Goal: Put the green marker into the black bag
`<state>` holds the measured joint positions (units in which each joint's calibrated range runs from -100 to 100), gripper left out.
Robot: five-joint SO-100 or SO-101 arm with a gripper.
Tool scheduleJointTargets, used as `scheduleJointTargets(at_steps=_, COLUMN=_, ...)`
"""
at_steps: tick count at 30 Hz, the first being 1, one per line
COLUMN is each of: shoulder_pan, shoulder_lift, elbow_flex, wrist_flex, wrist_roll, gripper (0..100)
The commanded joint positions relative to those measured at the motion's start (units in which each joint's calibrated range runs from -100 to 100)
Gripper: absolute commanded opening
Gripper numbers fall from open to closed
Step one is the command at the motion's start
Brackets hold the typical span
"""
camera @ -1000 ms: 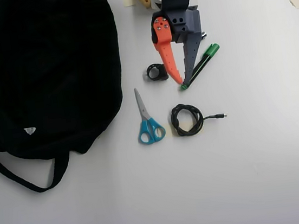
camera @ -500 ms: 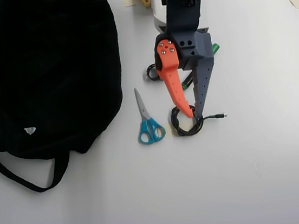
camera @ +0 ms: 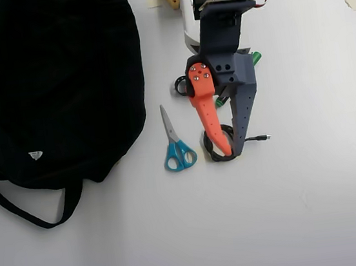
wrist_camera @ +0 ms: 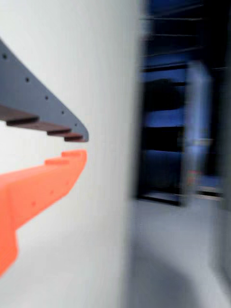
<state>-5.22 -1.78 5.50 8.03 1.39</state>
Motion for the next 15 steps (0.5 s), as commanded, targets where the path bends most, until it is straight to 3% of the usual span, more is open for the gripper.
scheduleJointTargets(at_steps=1, shoulder_pan=0.1, shoulder_lift=-1.6, elbow_flex=-4.0, wrist_flex=17.2, wrist_roll=-0.2, gripper=2)
scheduleJointTargets(at_steps=6, shoulder_pan=-0.3, shoulder_lift=-1.6, elbow_flex=-12.8, wrist_flex=45.5, wrist_roll=-0.2, gripper=3)
scheduleJointTargets(at_steps=15, shoulder_pan=-2.3, shoulder_lift=-1.6, elbow_flex=-19.7, wrist_flex=73.0, wrist_roll=0.1, gripper=3)
